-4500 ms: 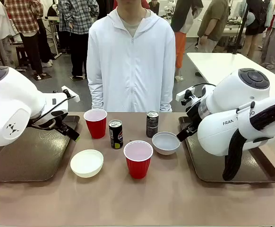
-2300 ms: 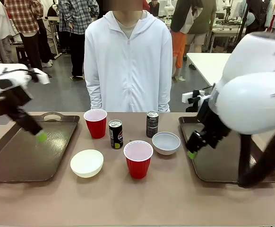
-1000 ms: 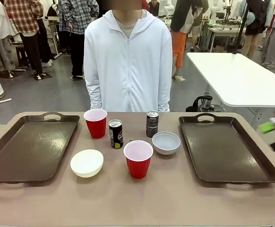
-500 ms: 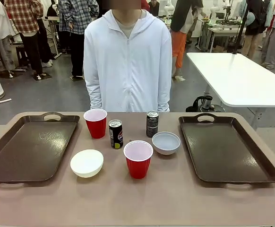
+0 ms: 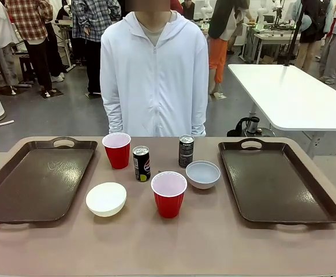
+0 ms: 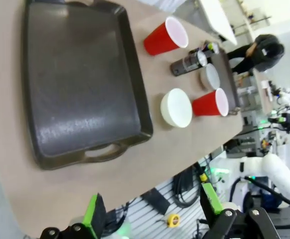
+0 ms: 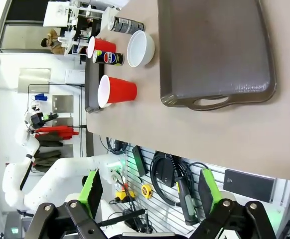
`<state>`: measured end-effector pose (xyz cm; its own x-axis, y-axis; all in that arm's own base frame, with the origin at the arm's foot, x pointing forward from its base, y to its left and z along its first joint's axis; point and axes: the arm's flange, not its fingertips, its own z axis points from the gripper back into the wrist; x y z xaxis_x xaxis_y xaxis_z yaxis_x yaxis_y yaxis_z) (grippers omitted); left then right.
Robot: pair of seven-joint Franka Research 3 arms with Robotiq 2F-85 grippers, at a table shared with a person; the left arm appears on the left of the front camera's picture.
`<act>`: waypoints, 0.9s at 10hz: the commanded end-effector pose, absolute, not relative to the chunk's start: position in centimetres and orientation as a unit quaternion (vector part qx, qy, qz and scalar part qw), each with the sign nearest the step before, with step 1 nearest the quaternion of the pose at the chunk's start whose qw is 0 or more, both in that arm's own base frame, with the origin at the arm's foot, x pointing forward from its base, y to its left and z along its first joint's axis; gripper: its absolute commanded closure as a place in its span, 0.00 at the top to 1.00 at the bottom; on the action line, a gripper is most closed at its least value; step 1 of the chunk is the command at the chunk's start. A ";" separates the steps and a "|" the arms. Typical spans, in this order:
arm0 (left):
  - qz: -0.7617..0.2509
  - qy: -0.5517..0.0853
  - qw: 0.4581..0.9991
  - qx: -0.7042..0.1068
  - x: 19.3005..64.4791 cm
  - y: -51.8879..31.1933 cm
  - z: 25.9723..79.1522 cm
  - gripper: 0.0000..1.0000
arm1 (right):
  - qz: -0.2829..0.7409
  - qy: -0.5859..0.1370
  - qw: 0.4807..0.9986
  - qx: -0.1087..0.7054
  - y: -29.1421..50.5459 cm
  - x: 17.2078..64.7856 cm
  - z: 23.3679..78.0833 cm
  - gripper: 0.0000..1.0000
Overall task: Prepare tableware on both trays.
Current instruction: Pick up a Picnic Bowl from the table and place it on a Handle tray.
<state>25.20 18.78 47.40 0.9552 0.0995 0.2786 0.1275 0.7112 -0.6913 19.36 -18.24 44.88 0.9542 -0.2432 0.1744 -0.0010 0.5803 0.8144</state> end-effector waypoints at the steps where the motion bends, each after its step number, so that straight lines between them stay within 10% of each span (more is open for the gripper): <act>1: -0.026 -0.147 0.924 -0.352 24.8 18.8 47.5 1.00 | -0.064 -0.136 0.884 0.443 -14.5 17.4 41.7 1.00; 9: -0.008 -0.149 0.913 -0.380 25.2 18.8 47.4 1.00 | -0.069 -0.135 0.879 0.453 -18.2 19.4 44.9 1.00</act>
<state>25.08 18.78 47.39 0.9572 0.0891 0.2755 0.1291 0.7201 -0.6817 19.40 -18.19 44.92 0.9543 -0.2428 0.1742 -0.0003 0.5820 0.8132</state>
